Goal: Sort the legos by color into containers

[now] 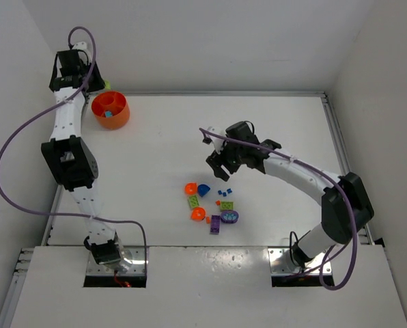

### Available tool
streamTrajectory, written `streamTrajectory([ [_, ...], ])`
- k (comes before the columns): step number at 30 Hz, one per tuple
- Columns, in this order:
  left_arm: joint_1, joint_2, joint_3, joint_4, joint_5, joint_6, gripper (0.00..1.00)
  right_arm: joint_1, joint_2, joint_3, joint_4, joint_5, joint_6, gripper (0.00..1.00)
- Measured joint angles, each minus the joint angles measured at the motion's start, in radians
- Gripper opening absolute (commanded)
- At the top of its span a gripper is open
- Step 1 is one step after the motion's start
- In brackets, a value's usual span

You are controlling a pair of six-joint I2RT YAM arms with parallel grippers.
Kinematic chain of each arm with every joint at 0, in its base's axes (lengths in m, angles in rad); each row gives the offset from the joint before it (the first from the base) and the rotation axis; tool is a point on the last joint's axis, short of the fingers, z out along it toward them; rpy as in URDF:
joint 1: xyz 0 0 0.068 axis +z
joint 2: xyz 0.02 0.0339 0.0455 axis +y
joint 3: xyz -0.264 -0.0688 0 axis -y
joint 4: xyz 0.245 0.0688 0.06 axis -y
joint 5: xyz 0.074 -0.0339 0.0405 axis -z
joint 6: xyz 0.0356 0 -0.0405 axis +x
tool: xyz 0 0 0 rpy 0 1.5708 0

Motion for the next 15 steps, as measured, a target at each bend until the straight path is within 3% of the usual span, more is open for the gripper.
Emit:
streamTrajectory([
  [15, -0.008, 0.126, 0.031, -0.060, -0.101, -0.002, 0.06, -0.037, 0.039, 0.000, 0.000, -0.030, 0.008, 0.72],
])
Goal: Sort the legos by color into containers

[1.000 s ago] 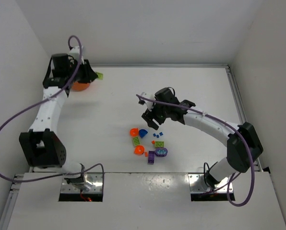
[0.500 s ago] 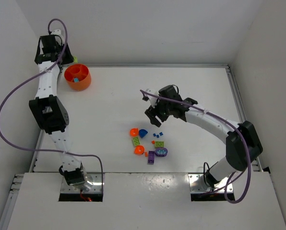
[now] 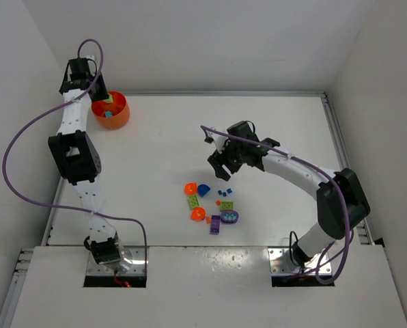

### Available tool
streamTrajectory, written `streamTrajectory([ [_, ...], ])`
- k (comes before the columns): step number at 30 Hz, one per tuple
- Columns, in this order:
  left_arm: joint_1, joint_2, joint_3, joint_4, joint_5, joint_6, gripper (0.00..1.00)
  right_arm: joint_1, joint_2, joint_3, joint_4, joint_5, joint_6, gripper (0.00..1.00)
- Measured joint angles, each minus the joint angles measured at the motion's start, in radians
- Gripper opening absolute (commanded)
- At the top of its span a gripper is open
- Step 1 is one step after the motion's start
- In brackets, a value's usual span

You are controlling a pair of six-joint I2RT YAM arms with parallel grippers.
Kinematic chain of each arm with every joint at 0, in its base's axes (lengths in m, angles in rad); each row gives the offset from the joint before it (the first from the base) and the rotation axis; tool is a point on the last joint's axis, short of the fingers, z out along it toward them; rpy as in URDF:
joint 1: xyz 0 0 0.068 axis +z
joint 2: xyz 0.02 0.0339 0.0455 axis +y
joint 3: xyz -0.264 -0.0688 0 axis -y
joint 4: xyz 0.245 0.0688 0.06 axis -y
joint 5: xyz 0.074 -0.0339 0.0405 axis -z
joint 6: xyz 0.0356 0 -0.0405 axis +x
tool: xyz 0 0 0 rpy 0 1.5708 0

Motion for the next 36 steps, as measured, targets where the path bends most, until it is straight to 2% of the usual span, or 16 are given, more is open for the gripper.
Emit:
streamTrajectory([
  [9, 0.000, 0.031, 0.052, -0.003, -0.045, 0.001, 0.10, -0.007, 0.011, 0.000, 0.000, -0.015, 0.006, 0.72],
  [14, 0.000, 0.032, 0.064, 0.001, -0.071, 0.009, 0.39, -0.012, 0.011, 0.000, 0.000, -0.016, 0.011, 0.73],
  [20, 0.000, 0.047, 0.074, 0.003, -0.079, 0.022, 0.56, -0.014, 0.011, 0.000, -0.001, -0.016, 0.014, 0.73],
  [25, 0.000, 0.060, 0.076, 0.002, -0.076, 0.023, 0.57, -0.014, 0.011, 0.000, -0.002, -0.016, 0.014, 0.73],
  [30, 0.000, 0.041, 0.061, 0.005, -0.004, 0.014, 0.56, -0.014, 0.002, -0.017, 0.004, -0.020, 0.005, 0.66],
  [33, -0.002, -0.058, -0.048, 0.001, 0.061, 0.011, 0.57, -0.014, -0.041, -0.081, 0.000, -0.043, -0.029, 0.66],
  [36, -0.010, -0.247, -0.220, 0.001, 0.124, 0.016, 0.62, -0.010, -0.097, -0.153, -0.018, -0.077, -0.061, 0.66],
])
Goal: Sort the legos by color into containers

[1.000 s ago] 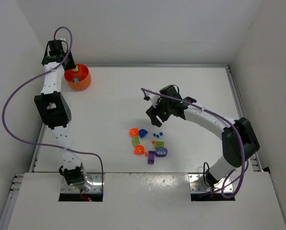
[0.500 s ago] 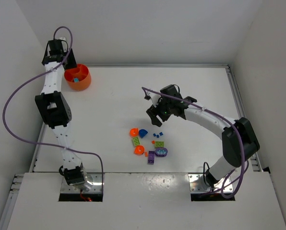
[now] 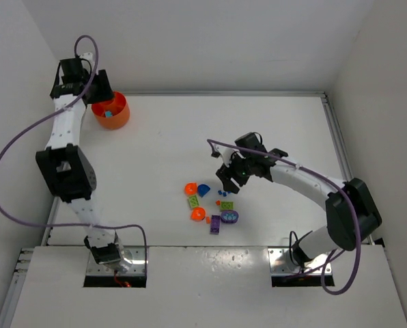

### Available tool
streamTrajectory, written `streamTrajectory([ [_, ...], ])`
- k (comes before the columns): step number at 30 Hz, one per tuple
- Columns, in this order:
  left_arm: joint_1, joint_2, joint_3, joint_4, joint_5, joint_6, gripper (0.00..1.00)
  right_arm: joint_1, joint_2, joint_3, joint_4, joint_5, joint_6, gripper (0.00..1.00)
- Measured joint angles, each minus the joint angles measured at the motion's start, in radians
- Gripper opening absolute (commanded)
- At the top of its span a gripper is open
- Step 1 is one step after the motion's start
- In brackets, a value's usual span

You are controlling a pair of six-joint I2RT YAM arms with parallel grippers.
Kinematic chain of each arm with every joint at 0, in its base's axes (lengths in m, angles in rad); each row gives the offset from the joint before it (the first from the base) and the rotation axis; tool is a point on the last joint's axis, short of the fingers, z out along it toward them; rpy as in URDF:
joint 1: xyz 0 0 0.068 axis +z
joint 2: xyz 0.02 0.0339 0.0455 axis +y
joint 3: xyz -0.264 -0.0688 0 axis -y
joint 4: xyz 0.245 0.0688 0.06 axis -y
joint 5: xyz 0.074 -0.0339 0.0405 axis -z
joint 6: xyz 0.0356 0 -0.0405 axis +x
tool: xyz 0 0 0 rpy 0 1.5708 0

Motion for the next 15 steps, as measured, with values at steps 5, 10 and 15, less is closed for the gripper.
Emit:
streamTrajectory([
  [5, -0.038, -0.420, -0.343, 0.040, 0.112, 0.000, 0.67, 0.024, -0.026, -0.040, -0.010, -0.090, -0.012, 0.66],
  [10, -0.056, -0.708, -0.555, 0.071, 0.190, -0.021, 0.72, 0.092, 0.053, 0.018, -0.013, -0.137, 0.025, 0.61],
  [15, -0.053, -0.834, -0.672, 0.056, 0.156, -0.040, 0.93, 0.162, 0.191, 0.110, 0.038, -0.142, 0.153, 0.61],
])
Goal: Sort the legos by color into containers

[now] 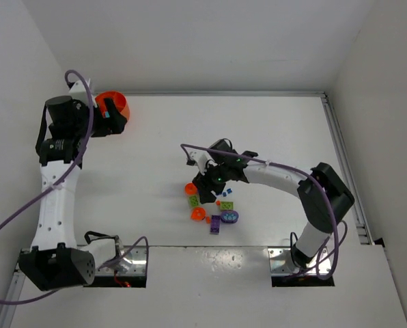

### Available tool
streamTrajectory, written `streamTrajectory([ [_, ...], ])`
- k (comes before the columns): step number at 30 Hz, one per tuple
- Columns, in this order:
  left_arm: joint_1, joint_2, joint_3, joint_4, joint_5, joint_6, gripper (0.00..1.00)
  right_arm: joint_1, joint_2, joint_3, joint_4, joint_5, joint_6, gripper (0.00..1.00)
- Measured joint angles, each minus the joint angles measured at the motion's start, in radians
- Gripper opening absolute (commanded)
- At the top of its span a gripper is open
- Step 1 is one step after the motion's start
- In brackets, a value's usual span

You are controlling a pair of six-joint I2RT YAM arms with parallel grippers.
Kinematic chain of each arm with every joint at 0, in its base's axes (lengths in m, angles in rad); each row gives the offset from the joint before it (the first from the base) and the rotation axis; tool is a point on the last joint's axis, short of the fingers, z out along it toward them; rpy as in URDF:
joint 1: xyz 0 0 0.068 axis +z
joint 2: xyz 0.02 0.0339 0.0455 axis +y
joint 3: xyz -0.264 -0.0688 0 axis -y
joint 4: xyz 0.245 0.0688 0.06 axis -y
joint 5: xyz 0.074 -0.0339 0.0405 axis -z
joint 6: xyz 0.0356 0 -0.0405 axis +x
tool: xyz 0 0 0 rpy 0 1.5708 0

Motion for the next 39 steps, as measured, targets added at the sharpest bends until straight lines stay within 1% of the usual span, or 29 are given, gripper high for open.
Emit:
streamTrajectory([
  [3, 0.003, -0.058, -0.013, -0.007, -0.068, -0.022, 0.99, 0.043, 0.027, 0.001, 0.024, 0.013, 0.066, 0.61],
  [7, 0.006, -0.153, -0.023, 0.008, -0.157, -0.055, 0.99, 0.095, 0.033, 0.000, 0.045, 0.035, 0.122, 0.59],
  [11, 0.006, -0.204, -0.034, 0.025, -0.209, -0.091, 0.99, 0.144, 0.071, 0.000, 0.065, 0.074, 0.159, 0.59],
  [15, 0.006, -0.194, -0.048, 0.032, -0.239, -0.123, 0.99, 0.177, 0.158, 0.012, 0.068, 0.132, 0.193, 0.59],
  [16, 0.006, -0.188, -0.053, 0.032, -0.244, -0.128, 0.99, 0.182, 0.176, 0.014, 0.069, 0.146, 0.200, 0.61],
  [23, 0.006, -0.178, -0.092, 0.030, -0.270, -0.150, 0.99, 0.186, 0.197, 0.037, 0.076, 0.233, 0.240, 0.65],
  [33, 0.006, -0.180, -0.138, 0.029, -0.275, -0.161, 0.99, 0.186, 0.289, 0.168, 0.058, 0.264, 0.270, 0.65],
  [34, 0.006, -0.180, -0.138, 0.029, -0.275, -0.161, 0.99, 0.186, 0.298, 0.181, 0.058, 0.263, 0.271, 0.61],
  [36, 0.006, -0.180, -0.138, 0.029, -0.275, -0.161, 0.99, 0.186, 0.306, 0.191, 0.058, 0.262, 0.272, 0.56],
  [39, 0.006, -0.180, -0.138, 0.029, -0.275, -0.160, 0.99, 0.186, 0.306, 0.185, 0.064, 0.262, 0.275, 0.56],
])
